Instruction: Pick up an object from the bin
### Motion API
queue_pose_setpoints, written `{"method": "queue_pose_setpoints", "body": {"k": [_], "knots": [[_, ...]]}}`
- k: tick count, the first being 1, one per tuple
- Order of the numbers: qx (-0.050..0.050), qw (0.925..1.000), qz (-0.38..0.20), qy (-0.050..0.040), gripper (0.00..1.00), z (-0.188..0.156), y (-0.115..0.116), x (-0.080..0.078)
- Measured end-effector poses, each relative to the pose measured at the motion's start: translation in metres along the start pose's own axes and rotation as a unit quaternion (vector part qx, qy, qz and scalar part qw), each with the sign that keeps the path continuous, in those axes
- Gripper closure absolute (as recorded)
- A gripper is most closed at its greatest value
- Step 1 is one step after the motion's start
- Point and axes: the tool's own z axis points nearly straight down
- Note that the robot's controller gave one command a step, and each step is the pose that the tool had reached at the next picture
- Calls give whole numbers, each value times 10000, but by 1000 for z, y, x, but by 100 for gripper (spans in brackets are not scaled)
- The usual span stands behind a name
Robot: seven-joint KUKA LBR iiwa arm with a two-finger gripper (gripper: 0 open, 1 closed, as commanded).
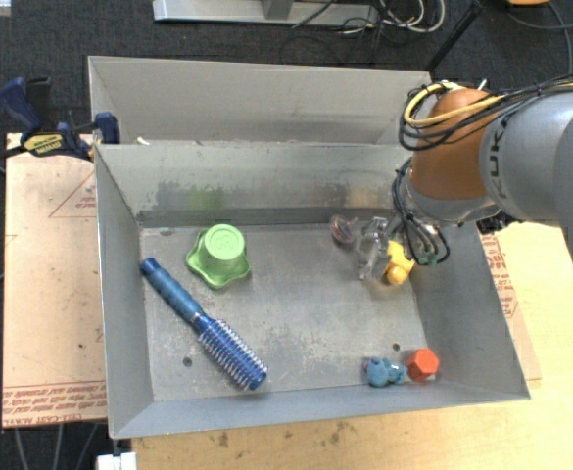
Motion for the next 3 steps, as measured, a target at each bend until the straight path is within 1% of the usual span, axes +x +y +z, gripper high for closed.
{"method": "queue_pose_setpoints", "body": {"k": [1,2,3], "knots": [[2,10000,1,0,0,0,0,0],[1,10000,0,1,100,0,0,0],[3,10000,0,1,0,0,0,0]]}}
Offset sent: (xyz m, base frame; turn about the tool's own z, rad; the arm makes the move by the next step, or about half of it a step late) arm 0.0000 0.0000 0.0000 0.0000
